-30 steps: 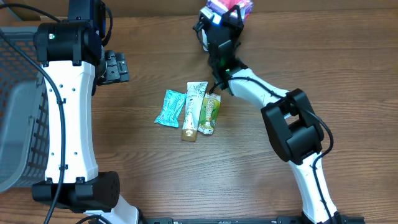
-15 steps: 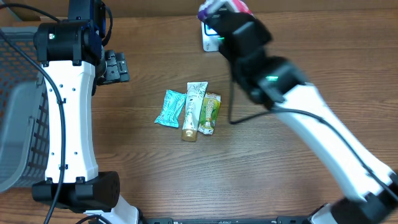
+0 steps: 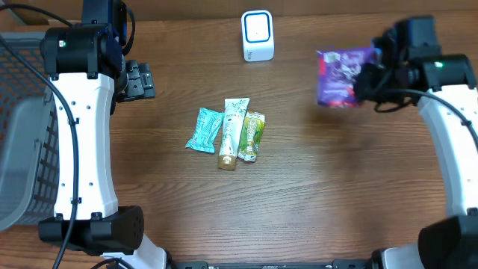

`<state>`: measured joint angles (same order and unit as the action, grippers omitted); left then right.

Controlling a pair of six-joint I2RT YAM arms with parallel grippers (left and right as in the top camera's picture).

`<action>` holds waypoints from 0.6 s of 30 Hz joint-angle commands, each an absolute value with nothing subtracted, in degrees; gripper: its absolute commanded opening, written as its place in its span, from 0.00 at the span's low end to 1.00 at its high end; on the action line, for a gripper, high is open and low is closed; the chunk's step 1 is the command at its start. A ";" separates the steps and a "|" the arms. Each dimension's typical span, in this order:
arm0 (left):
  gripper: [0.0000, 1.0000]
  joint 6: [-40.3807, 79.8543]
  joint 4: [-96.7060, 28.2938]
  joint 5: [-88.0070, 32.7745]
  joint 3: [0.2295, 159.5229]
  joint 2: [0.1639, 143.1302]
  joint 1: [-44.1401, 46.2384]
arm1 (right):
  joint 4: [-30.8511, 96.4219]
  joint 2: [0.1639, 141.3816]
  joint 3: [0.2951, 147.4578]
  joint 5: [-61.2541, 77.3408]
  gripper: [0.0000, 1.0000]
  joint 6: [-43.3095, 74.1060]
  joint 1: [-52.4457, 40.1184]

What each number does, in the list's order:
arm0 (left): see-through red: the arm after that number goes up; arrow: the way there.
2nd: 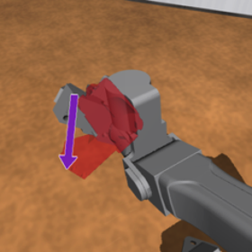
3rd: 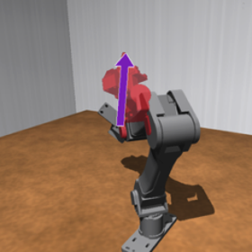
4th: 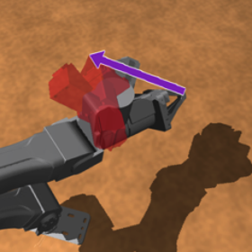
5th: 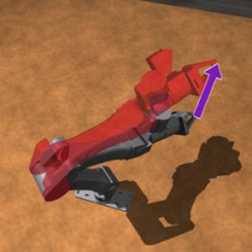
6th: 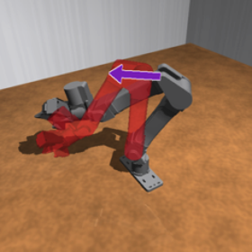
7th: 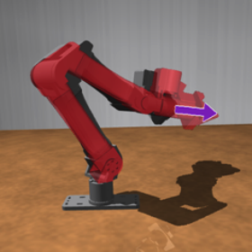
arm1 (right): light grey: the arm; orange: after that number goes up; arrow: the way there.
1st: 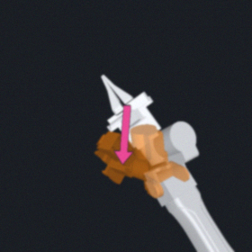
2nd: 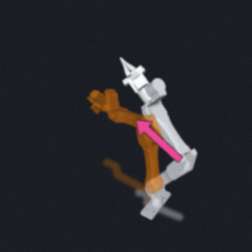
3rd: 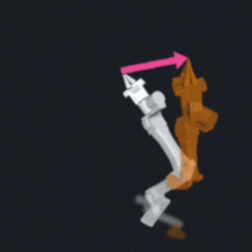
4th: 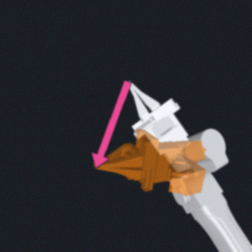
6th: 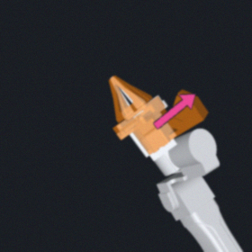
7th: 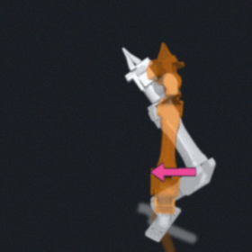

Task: Scan the item barcode
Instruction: 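Move the purple pack right and set it on the table edge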

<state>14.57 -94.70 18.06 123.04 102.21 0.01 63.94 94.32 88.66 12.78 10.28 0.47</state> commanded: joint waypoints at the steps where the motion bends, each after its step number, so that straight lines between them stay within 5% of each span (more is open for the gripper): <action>1: 1.00 13.93 -94.56 18.37 123.90 101.36 0.01 | 59.57 94.76 80.60 18.52 0.04 12.05 5.87; 9: 1.00 13.93 -94.56 18.37 123.90 101.36 0.01 | 46.19 95.46 64.12 21.50 0.04 9.56 13.78; 18: 0.99 13.93 -94.56 18.37 123.90 101.36 0.01 | 44.18 99.00 61.34 20.27 0.04 0.99 13.91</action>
